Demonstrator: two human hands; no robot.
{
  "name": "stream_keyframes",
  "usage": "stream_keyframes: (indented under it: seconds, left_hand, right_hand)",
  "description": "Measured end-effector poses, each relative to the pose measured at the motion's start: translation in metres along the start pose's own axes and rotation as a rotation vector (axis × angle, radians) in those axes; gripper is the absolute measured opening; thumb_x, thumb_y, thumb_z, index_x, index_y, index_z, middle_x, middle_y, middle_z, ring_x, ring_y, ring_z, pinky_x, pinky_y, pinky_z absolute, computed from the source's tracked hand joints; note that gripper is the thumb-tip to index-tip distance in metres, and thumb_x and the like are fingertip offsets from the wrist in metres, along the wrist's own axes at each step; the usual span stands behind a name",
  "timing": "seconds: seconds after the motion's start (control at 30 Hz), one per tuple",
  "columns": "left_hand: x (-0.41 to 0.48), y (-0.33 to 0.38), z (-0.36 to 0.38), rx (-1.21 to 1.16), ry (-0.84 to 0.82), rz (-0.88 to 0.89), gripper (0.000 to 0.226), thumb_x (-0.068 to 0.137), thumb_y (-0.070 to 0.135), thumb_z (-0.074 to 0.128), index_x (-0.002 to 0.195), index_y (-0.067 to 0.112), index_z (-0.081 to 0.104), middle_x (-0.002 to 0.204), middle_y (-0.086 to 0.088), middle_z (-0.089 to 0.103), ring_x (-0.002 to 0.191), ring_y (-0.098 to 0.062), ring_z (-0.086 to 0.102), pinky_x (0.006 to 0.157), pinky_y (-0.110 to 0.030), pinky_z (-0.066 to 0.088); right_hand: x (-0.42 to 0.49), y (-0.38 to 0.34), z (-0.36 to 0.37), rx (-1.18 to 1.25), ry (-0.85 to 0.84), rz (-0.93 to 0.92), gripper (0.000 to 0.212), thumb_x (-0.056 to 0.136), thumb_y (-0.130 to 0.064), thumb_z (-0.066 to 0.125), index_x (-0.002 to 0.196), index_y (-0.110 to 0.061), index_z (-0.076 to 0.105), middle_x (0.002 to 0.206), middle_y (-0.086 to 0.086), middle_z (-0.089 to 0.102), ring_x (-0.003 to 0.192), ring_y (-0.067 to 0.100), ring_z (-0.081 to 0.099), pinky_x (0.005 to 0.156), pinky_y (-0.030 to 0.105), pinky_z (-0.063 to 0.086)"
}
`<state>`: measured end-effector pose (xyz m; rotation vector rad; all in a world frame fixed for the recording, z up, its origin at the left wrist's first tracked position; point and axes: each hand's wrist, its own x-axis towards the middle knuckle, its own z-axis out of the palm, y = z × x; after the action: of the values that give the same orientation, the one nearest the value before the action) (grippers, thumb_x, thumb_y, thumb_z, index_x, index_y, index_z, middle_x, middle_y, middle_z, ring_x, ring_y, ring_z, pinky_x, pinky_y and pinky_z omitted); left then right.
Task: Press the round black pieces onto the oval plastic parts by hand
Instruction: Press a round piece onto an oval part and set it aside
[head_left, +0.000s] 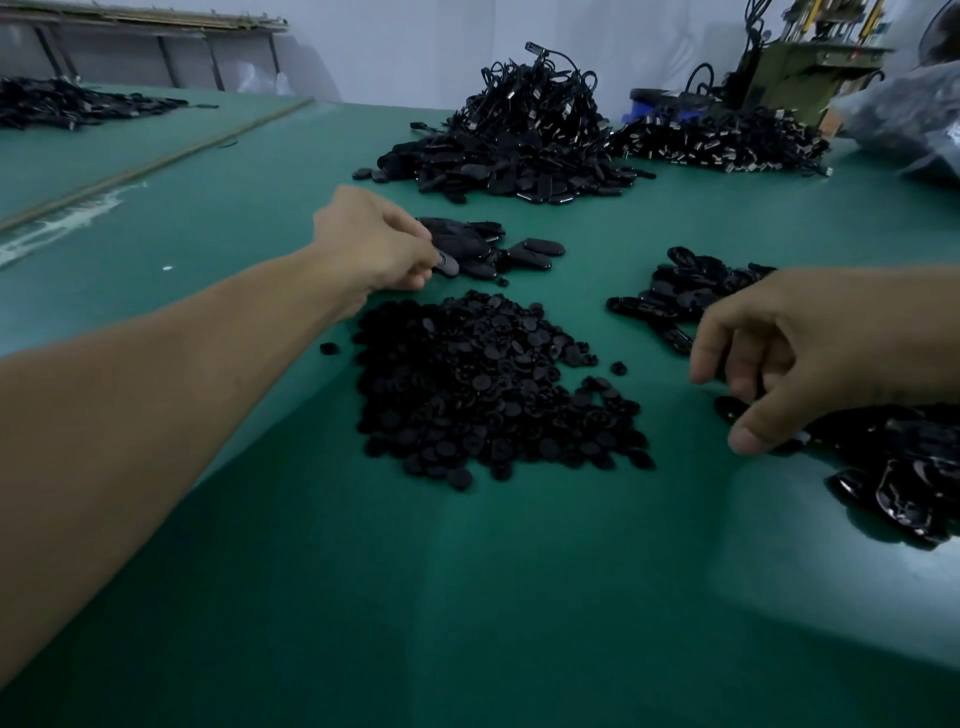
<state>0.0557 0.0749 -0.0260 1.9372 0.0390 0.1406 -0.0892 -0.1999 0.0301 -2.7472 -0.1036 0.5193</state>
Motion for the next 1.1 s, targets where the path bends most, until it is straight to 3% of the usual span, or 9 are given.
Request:
stream_keyframes:
  seconds: [0.13,0.23,0.33,0.47,0.57,0.67,0.73,0.97,1.1]
  left_hand:
    - [0.004,0.001,0.007,-0.009,0.045,0.004,0.021,0.078,0.0,0.083,0.088,0.005,0.066,0.059,-0.009,0.07,0.048,-0.012,0.067,0.049,-0.017,0.055]
    - [0.006,-0.001,0.01,-0.061,0.072,-0.014,0.022,0.078,0.0,0.083,0.093,0.004,0.067,0.083,-0.017,0.074,0.067,-0.022,0.075,0.057,-0.02,0.059]
    - [0.004,-0.004,0.012,-0.067,0.068,0.013,0.021,0.079,-0.003,0.081,0.093,0.006,0.068,0.094,-0.018,0.072,0.076,-0.025,0.076,0.066,-0.023,0.061]
    - [-0.002,-0.001,0.01,-0.029,0.112,0.101,0.025,0.079,-0.001,0.081,0.093,0.016,0.07,0.102,-0.007,0.069,0.066,-0.016,0.074,0.065,-0.02,0.06]
    - [-0.009,0.007,0.006,0.035,0.141,0.203,0.023,0.083,0.003,0.078,0.088,0.024,0.07,0.1,0.002,0.069,0.06,-0.009,0.07,0.067,-0.02,0.061]
    - [-0.024,0.013,0.006,0.0,0.061,0.255,0.019,0.085,0.006,0.076,0.082,0.024,0.071,0.082,0.002,0.071,0.058,-0.009,0.068,0.073,-0.03,0.063]
    - [-0.036,0.015,0.008,-0.006,0.0,0.286,0.019,0.086,0.007,0.076,0.079,0.024,0.071,0.078,0.002,0.072,0.06,-0.008,0.067,0.069,-0.027,0.061]
    - [-0.07,0.024,0.013,-0.038,-0.137,0.344,0.016,0.085,0.011,0.077,0.078,0.025,0.073,0.074,0.006,0.073,0.069,-0.004,0.064,0.067,-0.021,0.058]
    - [-0.083,0.022,0.007,0.002,-0.169,0.41,0.015,0.084,0.016,0.079,0.078,0.027,0.074,0.072,0.008,0.073,0.065,-0.001,0.062,0.066,-0.019,0.054]
  right_hand:
    - [0.003,0.002,0.002,-0.029,0.044,-0.029,0.052,0.051,-0.045,0.095,0.092,-0.053,0.065,0.083,-0.016,0.074,0.067,0.006,0.07,0.07,0.037,0.055]
    - [0.01,0.001,0.006,-0.017,0.158,-0.085,0.027,0.063,-0.036,0.09,0.083,-0.037,0.071,0.079,-0.015,0.074,0.068,0.003,0.07,0.076,0.038,0.057]
    - [0.021,-0.008,0.016,-0.005,0.353,-0.168,0.014,0.074,-0.029,0.086,0.077,-0.029,0.072,0.072,-0.017,0.073,0.064,-0.005,0.067,0.075,0.027,0.057]
    - [0.032,-0.021,0.033,0.042,0.433,-0.244,0.016,0.077,-0.025,0.086,0.081,-0.027,0.071,0.074,-0.01,0.073,0.067,-0.006,0.066,0.067,0.008,0.051]
    - [0.035,-0.021,0.037,0.08,0.404,-0.238,0.016,0.077,-0.029,0.085,0.085,-0.028,0.071,0.079,-0.009,0.072,0.069,-0.006,0.065,0.067,0.008,0.05]
    - [0.035,-0.02,0.037,0.11,0.395,-0.225,0.015,0.078,-0.032,0.084,0.086,-0.029,0.071,0.08,-0.01,0.072,0.07,-0.008,0.064,0.067,0.008,0.049]
    - [0.033,-0.02,0.037,0.109,0.41,-0.22,0.014,0.078,-0.031,0.084,0.085,-0.028,0.072,0.078,-0.01,0.072,0.07,-0.008,0.064,0.066,0.006,0.049]
    - [0.03,-0.014,0.029,0.124,0.392,-0.112,0.021,0.07,-0.035,0.089,0.083,-0.028,0.074,0.077,-0.011,0.074,0.068,-0.005,0.066,0.068,0.013,0.05]
    - [0.03,-0.01,0.029,0.223,0.406,-0.085,0.024,0.067,-0.033,0.09,0.083,-0.027,0.074,0.077,-0.007,0.076,0.076,0.006,0.071,0.078,0.028,0.055]
